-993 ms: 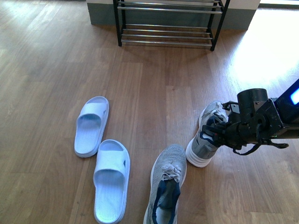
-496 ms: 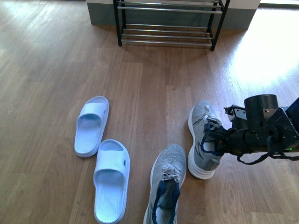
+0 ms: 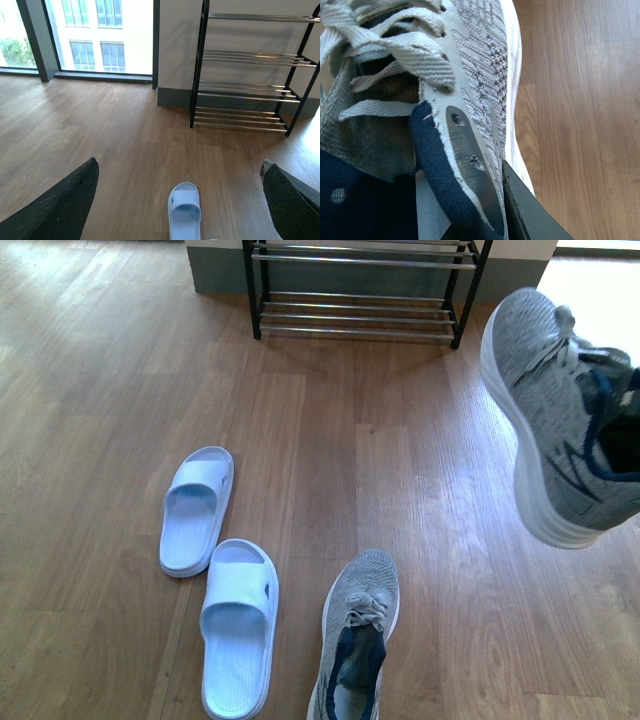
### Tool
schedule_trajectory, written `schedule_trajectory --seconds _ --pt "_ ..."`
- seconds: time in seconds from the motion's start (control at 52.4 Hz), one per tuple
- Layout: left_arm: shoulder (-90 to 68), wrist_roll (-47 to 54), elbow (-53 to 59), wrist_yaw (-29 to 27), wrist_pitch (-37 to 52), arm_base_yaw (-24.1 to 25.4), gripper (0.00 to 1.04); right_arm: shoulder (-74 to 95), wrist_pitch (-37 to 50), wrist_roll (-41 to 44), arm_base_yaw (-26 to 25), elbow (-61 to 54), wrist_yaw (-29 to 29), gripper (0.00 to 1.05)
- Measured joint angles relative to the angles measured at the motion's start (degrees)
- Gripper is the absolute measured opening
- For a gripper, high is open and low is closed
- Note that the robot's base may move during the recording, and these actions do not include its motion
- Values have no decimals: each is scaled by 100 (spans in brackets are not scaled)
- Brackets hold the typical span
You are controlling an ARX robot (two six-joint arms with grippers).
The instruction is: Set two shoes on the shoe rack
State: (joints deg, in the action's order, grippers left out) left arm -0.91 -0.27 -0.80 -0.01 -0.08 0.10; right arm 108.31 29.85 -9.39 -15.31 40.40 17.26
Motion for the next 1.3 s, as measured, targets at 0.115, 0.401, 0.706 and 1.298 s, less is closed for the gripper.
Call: schedule_trajectory --seconds 0.115,0.401,0.706,1.298 --pt "0 0 0 -2 0 0 95 -918 -118 -2 -240 -326 144 1" --pt "0 0 0 0 0 0 95 -1475 9 -33 -466 -758 28 1" --pt "0 0 0 -2 0 0 95 -1510 17 -46 -498 -785 17 1" --pt "0 0 0 -4 0 0 95 -1528 28 -46 -474 -793 52 1"
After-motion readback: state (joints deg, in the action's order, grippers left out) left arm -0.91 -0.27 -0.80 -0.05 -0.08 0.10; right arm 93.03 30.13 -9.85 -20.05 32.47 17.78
